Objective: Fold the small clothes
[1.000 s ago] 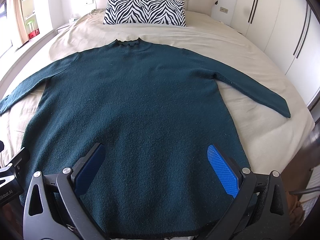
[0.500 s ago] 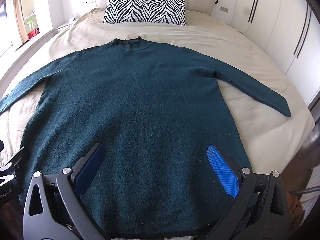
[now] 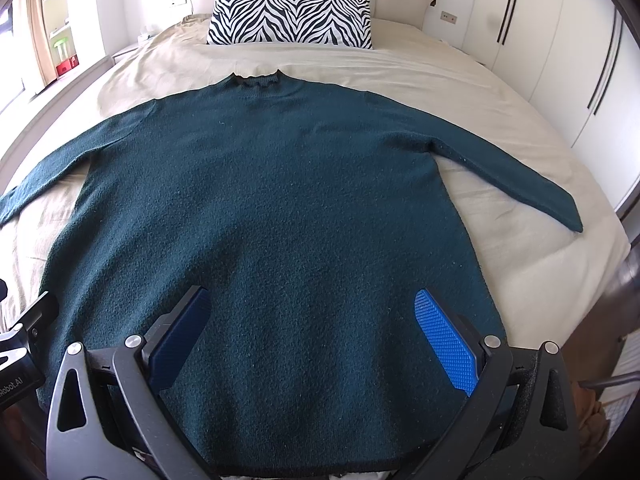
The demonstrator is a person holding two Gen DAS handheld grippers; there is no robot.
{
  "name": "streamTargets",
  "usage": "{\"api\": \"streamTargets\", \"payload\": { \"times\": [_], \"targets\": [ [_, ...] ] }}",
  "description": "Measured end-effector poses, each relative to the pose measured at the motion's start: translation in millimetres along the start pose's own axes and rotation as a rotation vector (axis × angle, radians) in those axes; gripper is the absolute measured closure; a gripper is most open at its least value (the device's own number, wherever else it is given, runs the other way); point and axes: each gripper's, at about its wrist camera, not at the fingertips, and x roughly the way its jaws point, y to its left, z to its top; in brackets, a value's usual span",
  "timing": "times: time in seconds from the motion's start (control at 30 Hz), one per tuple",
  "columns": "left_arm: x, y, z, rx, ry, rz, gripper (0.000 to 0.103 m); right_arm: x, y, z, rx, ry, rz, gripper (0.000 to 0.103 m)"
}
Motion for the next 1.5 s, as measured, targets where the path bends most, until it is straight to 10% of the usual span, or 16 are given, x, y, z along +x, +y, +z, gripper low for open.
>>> {"api": "streamTargets", "payload": {
  "times": [0.7, 0.93, 1.23, 1.5],
  "targets": [
    [-1.0, -7.5, -4.8, 0.013, -0.036, 0.022, 0.0, 6.7, -18.6, 2.3, 0.051, -0.01, 0.053, 0.0],
    [-0.1, -19.7, 4.0, 0.102, -0.1, 0.109, 0.0, 18.0, -156.3, 25.1, 0.371, -0.118, 0.124, 0.0],
    [8.5, -33.8, 57.6, 0.089, -0.194, -0.071, 0.0, 89.9, -386.4, -6.4, 1.023, -0.188, 0.221, 0.008],
    [47.6, -62.7, 75.3, 0.035, -0.036, -0.176, 0.0, 148.8, -486.9, -16.1, 1.29, -0.216, 0.281, 0.023]
  ]
}}
